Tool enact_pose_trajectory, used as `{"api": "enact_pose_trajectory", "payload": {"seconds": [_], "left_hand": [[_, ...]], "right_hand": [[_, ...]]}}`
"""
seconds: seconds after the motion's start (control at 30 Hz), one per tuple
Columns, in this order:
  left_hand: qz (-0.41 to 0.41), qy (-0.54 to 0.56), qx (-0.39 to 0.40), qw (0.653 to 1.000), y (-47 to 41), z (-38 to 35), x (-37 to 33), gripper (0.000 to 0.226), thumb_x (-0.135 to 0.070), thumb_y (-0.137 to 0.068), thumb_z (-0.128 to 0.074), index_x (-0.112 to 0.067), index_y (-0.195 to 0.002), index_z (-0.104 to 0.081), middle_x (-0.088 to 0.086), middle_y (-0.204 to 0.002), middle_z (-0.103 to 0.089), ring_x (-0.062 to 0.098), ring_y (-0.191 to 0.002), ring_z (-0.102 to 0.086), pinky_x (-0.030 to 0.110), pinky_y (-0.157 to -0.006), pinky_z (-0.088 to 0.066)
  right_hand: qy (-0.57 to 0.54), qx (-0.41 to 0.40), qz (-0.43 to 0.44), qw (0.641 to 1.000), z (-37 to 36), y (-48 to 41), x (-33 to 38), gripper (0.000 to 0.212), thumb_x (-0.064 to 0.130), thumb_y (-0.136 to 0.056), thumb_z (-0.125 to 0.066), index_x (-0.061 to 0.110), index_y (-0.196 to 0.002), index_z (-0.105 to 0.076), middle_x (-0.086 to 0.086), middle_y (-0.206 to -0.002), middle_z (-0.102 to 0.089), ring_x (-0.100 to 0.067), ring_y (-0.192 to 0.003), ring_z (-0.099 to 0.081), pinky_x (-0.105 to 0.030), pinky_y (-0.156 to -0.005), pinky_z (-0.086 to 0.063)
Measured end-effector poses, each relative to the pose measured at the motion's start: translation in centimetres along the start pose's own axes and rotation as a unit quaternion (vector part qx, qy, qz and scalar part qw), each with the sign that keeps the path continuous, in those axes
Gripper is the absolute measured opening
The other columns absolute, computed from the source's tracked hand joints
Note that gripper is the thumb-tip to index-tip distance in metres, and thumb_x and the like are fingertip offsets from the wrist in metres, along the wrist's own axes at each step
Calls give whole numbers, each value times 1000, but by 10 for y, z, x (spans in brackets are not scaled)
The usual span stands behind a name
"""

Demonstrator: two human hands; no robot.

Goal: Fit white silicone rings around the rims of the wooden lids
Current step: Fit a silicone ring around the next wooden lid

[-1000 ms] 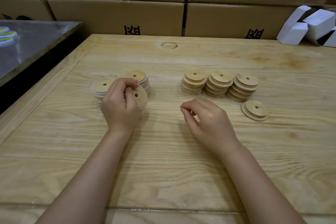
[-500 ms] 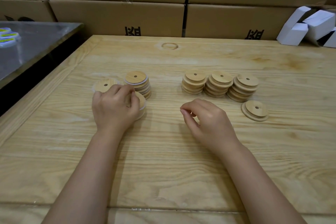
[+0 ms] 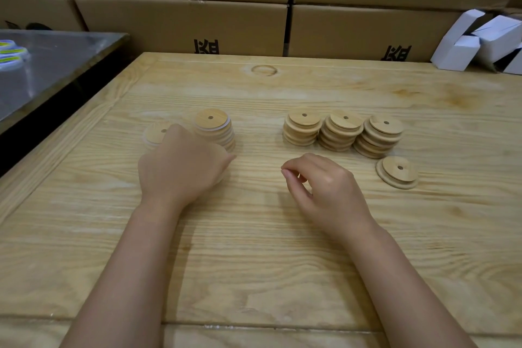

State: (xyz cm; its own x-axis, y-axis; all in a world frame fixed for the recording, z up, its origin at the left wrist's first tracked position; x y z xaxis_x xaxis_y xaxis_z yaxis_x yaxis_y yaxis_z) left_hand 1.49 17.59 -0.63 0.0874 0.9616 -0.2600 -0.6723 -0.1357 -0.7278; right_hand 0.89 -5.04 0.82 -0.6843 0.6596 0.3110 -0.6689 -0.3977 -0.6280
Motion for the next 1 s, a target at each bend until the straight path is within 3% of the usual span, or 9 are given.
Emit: {"api": "enact_pose_trajectory", "payload": {"seconds": [0.2, 0.37, 0.53, 0.63, 0.77, 0.83, 0.9, 1.0], "left_hand": [[-80, 33, 6, 996, 1, -2, 4, 49, -61, -70, -66, -13, -77, -68, 2, -75, -58, 23, -56, -59, 34, -42, -46], [-87, 30, -12, 996, 1, -2, 7, 38, -51, -74, -66, -13, -75, -68, 0, -73, -59, 24, -55, -60, 33, -41, -45], [-99, 38, -18, 994, 1, -1, 8, 25, -38, -78, -65, -13, -75, -68, 1, -70, -61, 26, -54, -60, 32, -41, -45], [-115, 48, -35, 992, 1, 0, 6, 28, -39, -81, -64, -12, -74, -67, 1, -66, -60, 23, -51, -58, 32, -40, -44], [-109, 7, -106, 988, 1, 1, 1, 30, -27, -90, -56, -11, -66, -64, 3, -59, -58, 25, -48, -55, 29, -38, -37], [-46, 8, -139, 989, -1, 3, 4, 28, -21, -92, -54, -9, -68, -63, 6, -62, -59, 25, -53, -55, 33, -45, -36], [30, 38, -164, 985, -3, 7, 10, 25, -17, -93, -53, -6, -73, -63, 9, -67, -60, 24, -60, -53, 30, -54, -34], [62, 60, -191, 978, -3, 10, 13, 24, -11, -93, -50, -2, -74, -62, 14, -67, -59, 22, -62, -48, 27, -56, -29]], "right_hand": [[4, -23, -2, 1000, 3, 1, -7, 8, 10, -87, -61, 7, -85, -69, -1, -76, -66, -21, -68, -62, -38, -57, -51], [16, -106, -26, 994, 16, -1, -23, 12, 9, -87, -59, 3, -86, -70, -3, -75, -67, -18, -64, -62, -36, -55, -51], [52, -182, -142, 972, 27, 1, -47, 11, 6, -87, -58, 3, -84, -67, -7, -75, -66, -24, -69, -61, -26, -65, -41], [108, -214, -216, 947, 33, 4, -64, 14, 9, -87, -57, 2, -94, -66, -15, -89, -66, -35, -87, -58, -37, -79, -39], [177, -151, -412, 881, 37, 16, -94, 44, 26, -86, -58, 9, -126, -51, -18, -131, -45, -38, -126, -33, -47, -101, -28], [172, -99, -481, 854, 38, 23, -105, 55, 31, -86, -58, 10, -134, -41, -20, -143, -32, -38, -133, -22, -50, -106, -21], [161, -43, -526, 834, 34, 27, -112, 59, 35, -88, -56, 9, -137, -37, -22, -146, -26, -39, -134, -20, -50, -108, -18], [186, 7, -523, 832, 27, 28, -114, 52, 38, -91, -51, 4, -129, -43, -24, -136, -39, -41, -129, -29, -49, -106, -21]]}}
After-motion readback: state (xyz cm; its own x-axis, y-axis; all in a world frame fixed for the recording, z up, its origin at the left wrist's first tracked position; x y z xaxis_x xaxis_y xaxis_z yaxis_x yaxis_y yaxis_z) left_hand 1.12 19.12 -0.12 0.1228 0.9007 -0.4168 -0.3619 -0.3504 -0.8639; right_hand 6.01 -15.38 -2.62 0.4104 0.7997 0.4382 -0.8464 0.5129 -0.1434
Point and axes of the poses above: each hand's wrist, its own y-axis away from the middle knuckle, its own z-axis out of the back of the hand, x = y × z, the point moved 2 cm from there along -y, towards the middle knuckle
